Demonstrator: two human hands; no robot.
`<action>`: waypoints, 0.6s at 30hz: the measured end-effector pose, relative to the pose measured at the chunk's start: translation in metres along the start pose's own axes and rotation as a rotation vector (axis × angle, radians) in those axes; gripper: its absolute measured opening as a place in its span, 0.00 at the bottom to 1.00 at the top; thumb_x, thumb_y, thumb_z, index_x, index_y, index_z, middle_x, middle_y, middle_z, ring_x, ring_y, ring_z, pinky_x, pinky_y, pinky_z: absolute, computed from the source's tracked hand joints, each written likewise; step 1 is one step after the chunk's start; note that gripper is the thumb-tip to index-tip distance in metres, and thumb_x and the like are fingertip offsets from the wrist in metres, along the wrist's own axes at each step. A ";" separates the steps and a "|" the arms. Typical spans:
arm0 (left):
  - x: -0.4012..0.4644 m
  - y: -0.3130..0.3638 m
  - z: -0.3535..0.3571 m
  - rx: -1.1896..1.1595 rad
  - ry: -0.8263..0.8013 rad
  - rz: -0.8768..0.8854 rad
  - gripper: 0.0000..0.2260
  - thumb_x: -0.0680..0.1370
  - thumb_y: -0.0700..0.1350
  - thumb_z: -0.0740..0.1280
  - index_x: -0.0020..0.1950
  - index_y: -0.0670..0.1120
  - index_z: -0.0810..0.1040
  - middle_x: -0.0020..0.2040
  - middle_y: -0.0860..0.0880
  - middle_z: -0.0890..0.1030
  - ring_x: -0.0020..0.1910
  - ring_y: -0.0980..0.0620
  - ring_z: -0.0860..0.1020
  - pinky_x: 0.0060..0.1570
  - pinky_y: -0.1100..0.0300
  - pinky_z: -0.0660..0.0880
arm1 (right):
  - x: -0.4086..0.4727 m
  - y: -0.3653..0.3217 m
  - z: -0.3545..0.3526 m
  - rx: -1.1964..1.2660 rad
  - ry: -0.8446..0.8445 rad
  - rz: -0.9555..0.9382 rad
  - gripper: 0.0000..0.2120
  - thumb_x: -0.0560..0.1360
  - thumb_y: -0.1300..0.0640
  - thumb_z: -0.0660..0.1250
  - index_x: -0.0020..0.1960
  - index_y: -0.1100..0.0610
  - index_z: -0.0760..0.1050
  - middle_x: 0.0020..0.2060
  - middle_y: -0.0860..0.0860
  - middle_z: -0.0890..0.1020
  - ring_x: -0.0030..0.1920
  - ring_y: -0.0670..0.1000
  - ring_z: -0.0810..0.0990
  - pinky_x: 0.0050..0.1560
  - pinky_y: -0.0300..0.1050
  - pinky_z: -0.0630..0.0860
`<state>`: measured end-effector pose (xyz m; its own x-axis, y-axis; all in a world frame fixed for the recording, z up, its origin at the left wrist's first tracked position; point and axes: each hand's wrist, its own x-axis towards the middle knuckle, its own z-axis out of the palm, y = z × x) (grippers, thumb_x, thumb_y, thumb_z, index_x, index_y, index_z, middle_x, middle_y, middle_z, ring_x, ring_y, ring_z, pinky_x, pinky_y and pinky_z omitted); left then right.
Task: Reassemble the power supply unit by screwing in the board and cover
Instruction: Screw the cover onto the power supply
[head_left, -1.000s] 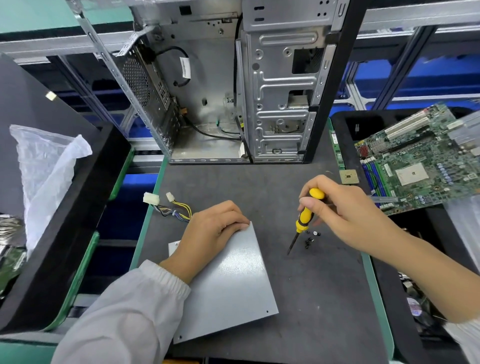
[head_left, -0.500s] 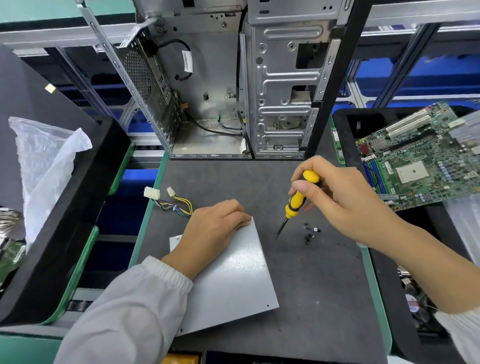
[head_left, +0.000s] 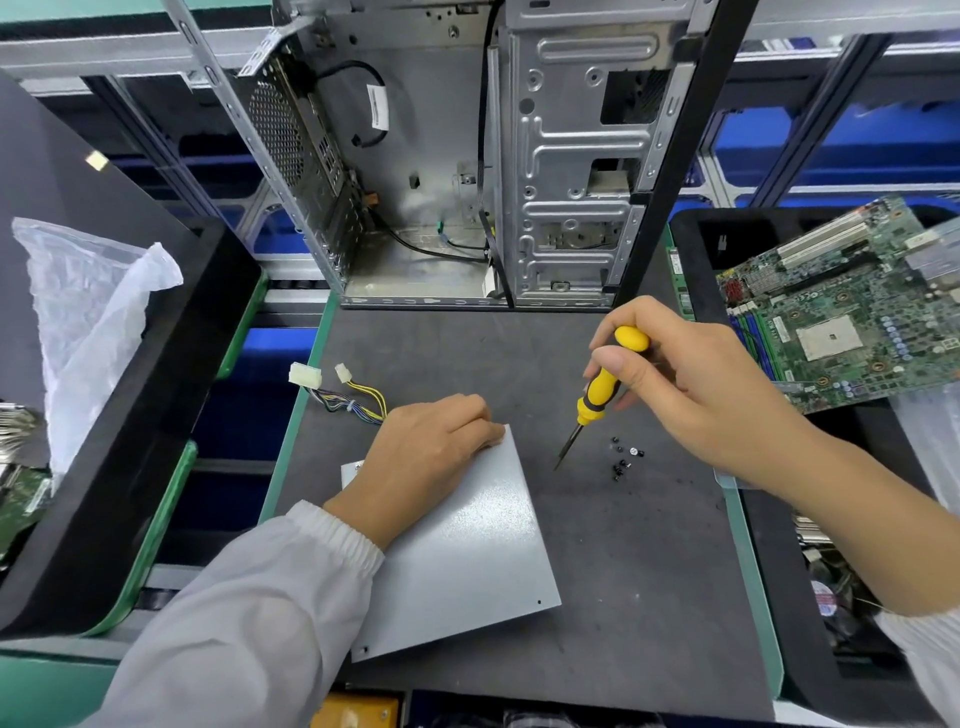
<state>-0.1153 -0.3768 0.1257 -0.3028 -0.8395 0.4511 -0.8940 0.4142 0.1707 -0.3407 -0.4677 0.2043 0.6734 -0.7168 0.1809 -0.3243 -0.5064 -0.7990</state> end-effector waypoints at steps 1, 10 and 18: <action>0.000 0.000 0.000 0.002 0.004 -0.002 0.08 0.76 0.37 0.68 0.40 0.43 0.84 0.35 0.48 0.80 0.29 0.49 0.77 0.24 0.60 0.70 | 0.000 0.000 0.000 0.005 0.001 0.003 0.14 0.77 0.46 0.57 0.50 0.56 0.72 0.40 0.47 0.82 0.41 0.44 0.82 0.39 0.42 0.80; -0.006 -0.004 0.007 -0.439 -0.035 -0.343 0.04 0.74 0.42 0.73 0.44 0.42 0.86 0.42 0.55 0.78 0.38 0.56 0.77 0.38 0.64 0.71 | 0.005 -0.009 0.014 0.053 0.109 -0.092 0.11 0.80 0.51 0.59 0.52 0.59 0.71 0.40 0.51 0.83 0.42 0.46 0.82 0.42 0.38 0.78; -0.004 -0.003 0.005 -0.399 -0.039 -0.314 0.07 0.74 0.43 0.71 0.44 0.40 0.86 0.41 0.50 0.82 0.38 0.50 0.80 0.39 0.56 0.77 | 0.012 -0.018 0.022 0.127 0.207 -0.206 0.10 0.80 0.56 0.60 0.51 0.64 0.71 0.39 0.56 0.81 0.42 0.47 0.83 0.42 0.44 0.80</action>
<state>-0.1127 -0.3766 0.1192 -0.0581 -0.9544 0.2928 -0.7502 0.2352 0.6179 -0.3121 -0.4564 0.2080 0.5627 -0.6943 0.4487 -0.1012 -0.5965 -0.7962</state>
